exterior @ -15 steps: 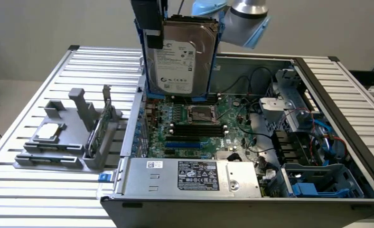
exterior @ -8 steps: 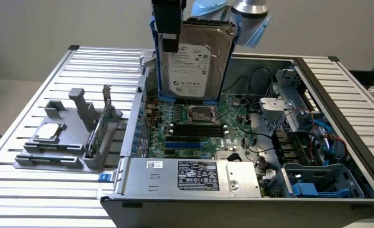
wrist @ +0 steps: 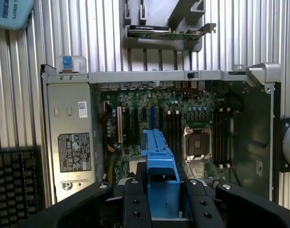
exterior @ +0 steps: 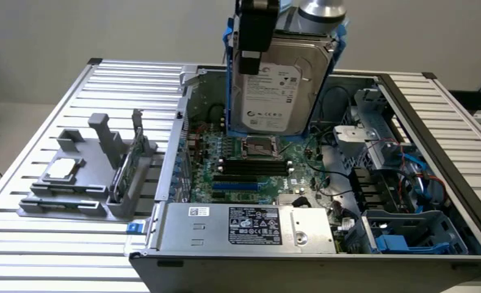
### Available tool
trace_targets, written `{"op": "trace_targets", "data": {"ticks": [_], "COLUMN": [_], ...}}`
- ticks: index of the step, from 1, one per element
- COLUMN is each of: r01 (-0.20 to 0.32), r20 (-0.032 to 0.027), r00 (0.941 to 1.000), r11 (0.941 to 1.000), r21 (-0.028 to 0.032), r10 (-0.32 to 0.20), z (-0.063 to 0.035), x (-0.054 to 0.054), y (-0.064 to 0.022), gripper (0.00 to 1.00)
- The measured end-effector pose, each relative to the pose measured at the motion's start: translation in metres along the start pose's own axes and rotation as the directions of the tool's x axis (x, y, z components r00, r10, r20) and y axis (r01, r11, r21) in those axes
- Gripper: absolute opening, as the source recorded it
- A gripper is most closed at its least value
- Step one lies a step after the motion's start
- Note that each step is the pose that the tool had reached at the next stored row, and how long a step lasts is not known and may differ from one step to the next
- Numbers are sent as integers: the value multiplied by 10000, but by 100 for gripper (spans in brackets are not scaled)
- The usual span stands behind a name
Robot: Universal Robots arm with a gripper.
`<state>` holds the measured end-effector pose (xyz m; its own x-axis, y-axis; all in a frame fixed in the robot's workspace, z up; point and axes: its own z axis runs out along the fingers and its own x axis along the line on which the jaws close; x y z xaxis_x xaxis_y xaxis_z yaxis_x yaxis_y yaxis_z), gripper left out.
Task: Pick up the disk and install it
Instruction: 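Pick up the disk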
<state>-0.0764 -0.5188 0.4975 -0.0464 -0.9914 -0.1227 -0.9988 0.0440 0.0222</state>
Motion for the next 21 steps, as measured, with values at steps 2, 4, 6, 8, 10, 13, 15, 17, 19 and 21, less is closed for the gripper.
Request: {"op": "trace_targets", "data": {"ticks": [2, 4, 6, 8, 10, 13, 15, 17, 19, 21], "r01": [-1, -1, -1, -1, 0, -2, 0, -1, 0, -1], "r20": [0, 0, -1, -1, 0, 0, -1, 0, 0, 0], "r00": [10000, 10000, 10000, 10000, 10000, 10000, 10000, 10000, 10000, 10000], "r11": [10000, 10000, 10000, 10000, 10000, 10000, 10000, 10000, 10000, 10000], "r21": [0, 0, 0, 0, 0, -1, -1, -1, -1, 0], "r10": [1, 1, 1, 1, 0, 2, 0, 1, 0, 1], "z": [-6, -11, -17, -23, -28, -36, -42, -47, -52, -56], "x": [32, 65, 100, 134, 168, 224, 264, 309, 357, 407], "y": [-81, -162, -248, -329, -411, -531, -606, -675, -740, -805], "gripper": [33, 33, 33, 33, 33, 33, 33, 33, 33, 33]}}
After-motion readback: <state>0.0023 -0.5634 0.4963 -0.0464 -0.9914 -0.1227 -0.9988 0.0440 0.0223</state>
